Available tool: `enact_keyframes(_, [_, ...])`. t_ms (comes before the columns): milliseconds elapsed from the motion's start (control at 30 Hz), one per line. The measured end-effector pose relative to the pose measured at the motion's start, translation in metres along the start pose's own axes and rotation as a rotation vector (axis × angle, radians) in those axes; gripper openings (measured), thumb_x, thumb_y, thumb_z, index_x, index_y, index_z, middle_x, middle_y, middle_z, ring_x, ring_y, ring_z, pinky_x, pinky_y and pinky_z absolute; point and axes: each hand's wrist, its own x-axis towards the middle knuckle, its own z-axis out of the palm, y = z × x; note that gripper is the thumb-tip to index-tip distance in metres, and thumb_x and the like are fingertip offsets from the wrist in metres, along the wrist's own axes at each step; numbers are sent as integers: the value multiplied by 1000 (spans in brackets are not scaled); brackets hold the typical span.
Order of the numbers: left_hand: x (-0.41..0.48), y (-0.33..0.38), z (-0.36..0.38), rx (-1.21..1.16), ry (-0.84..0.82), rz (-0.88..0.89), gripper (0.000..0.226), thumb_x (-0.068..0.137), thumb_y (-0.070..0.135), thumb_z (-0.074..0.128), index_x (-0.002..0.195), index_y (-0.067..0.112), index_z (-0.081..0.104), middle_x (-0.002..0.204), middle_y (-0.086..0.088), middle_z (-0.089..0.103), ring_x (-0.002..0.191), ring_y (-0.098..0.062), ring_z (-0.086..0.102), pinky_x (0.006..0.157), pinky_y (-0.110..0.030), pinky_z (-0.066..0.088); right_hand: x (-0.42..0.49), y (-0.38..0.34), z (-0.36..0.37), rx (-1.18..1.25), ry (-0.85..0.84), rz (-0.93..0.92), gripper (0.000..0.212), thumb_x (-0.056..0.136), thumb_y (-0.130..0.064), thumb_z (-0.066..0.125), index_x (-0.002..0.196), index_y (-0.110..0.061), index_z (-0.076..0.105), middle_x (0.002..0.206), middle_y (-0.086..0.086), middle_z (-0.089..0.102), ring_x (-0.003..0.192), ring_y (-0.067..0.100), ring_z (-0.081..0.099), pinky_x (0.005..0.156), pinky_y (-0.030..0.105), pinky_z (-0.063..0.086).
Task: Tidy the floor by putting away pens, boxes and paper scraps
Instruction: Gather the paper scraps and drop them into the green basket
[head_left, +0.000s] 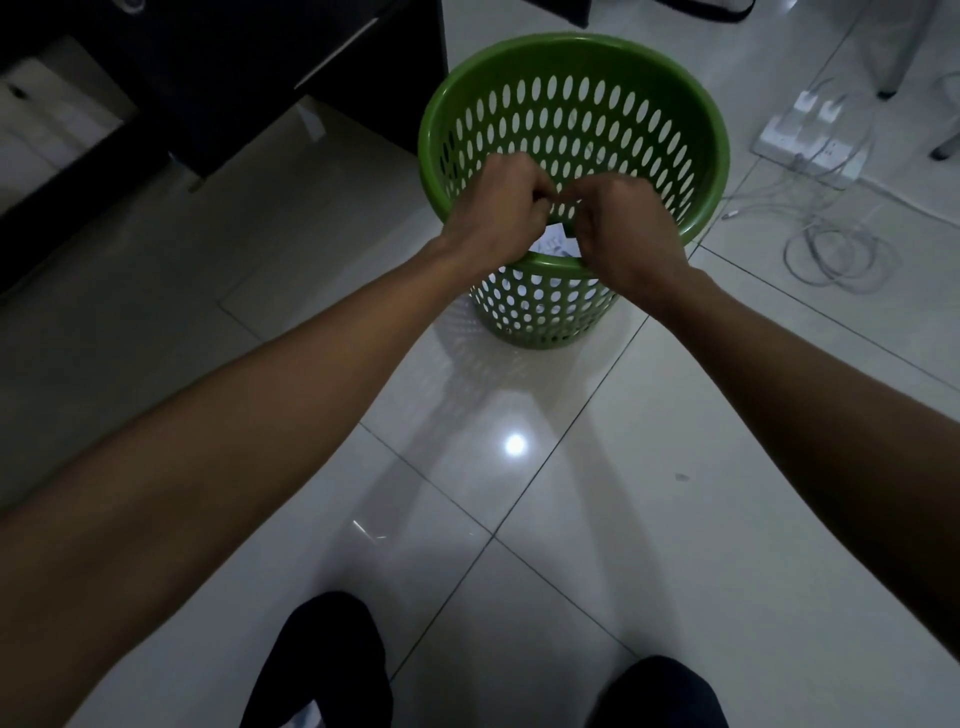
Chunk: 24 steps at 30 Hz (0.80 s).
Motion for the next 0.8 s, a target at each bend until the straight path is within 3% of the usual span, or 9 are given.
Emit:
enact_keyframes(100, [-16,0,-4,-5,-9,36,25,91,20,54,84,8,74,76,-6,70,70,-16,64,71,-38,55,-11,0,-1,-26,23,-9,28,90,-9,47,109,-11,68,104,11,68,93,24,62,79,26,43])
enact_keyframes(200, [-35,-2,-6,4,1,77,24,90,22,52,91,11,74,90,-4,71,84,-17,64,78,-33,53,-25,-3,-3,-27,19,-22,27,90,-15,48,110,-12,65,105,12,67,94,26,62,79,29,44])
enact_keyframes(367, [-69,-3,-10,11,43,172,23,90,11,54,104,7,71,118,-9,64,112,-18,57,89,-19,40,-53,-19,-10,-48,33,-111,29,91,-15,49,116,-7,62,129,12,59,117,28,55,97,39,45])
enact_keyframes(467, [-91,-10,-8,28,88,187,28,89,11,54,112,9,68,131,-5,57,124,-17,49,102,-26,38,-70,-28,-13,-79,63,-130,36,89,-15,51,123,-5,59,140,13,50,129,29,45,106,43,38])
enact_keyframes(600, [-131,-28,3,19,159,174,31,87,13,51,114,10,66,130,-2,60,120,-18,53,103,-34,43,-104,-37,-5,-87,119,-166,38,83,-11,55,120,-2,58,122,17,54,113,31,51,94,45,47])
enact_keyframes(800, [-206,-73,48,17,-77,-74,38,87,10,53,124,7,60,128,-11,61,109,-25,61,97,-36,48,-168,-34,45,-35,-161,-74,44,88,-14,54,131,-6,50,129,14,48,121,29,45,96,42,47])
